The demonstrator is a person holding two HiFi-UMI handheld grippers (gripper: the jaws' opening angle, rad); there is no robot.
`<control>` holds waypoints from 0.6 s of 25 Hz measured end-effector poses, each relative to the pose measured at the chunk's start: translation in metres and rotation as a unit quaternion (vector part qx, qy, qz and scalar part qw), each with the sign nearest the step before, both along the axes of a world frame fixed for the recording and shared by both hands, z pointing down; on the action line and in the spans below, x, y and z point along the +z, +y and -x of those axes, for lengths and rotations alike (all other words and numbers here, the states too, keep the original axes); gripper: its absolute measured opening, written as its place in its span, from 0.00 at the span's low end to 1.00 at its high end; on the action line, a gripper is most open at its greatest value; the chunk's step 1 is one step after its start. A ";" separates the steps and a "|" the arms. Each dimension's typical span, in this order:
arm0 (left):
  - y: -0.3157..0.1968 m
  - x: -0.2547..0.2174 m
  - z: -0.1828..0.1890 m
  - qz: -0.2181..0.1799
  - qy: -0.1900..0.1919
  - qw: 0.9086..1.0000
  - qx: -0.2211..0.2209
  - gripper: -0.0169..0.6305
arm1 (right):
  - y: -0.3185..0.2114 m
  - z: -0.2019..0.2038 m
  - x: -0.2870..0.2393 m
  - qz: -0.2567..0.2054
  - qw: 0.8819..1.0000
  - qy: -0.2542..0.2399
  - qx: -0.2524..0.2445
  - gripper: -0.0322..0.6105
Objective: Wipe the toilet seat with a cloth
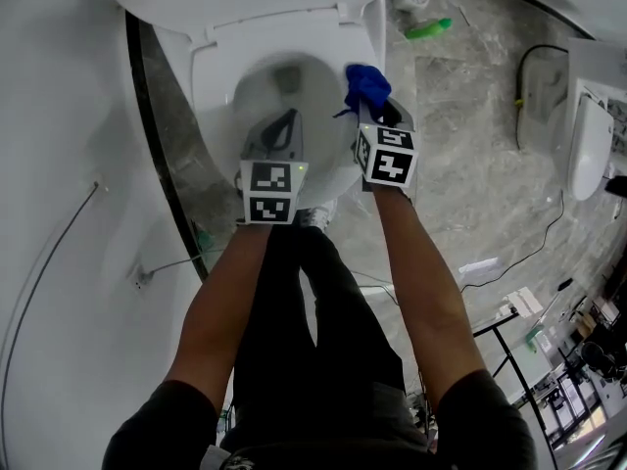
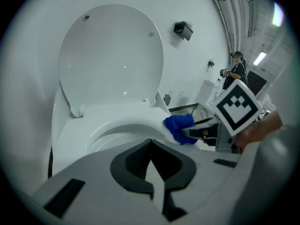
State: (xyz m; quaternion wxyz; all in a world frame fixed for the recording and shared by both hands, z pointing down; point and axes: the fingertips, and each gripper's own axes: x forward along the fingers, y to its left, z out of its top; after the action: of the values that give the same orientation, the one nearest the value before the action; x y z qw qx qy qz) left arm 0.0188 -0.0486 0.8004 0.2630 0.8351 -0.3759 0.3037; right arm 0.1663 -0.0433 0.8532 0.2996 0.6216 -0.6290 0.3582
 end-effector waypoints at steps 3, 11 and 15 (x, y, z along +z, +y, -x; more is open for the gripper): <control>0.015 0.001 -0.004 0.011 0.006 1.000 -0.008 0.04 | 0.024 0.006 0.000 0.003 0.998 0.025 -0.050 0.20; 0.071 0.013 0.021 0.070 0.013 0.996 -0.060 0.04 | 0.104 0.037 -0.001 0.021 0.992 0.027 -0.124 0.20; 0.100 0.019 0.042 0.086 0.006 0.993 -0.078 0.04 | 0.136 0.058 -0.001 0.031 0.988 0.022 -0.148 0.20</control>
State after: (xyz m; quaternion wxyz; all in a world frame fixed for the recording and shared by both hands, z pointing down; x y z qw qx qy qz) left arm -0.0236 0.0513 0.8196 0.3590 0.7792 -0.4106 0.3089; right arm 0.1080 0.0931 0.8526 0.3821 0.5197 -0.6956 0.3161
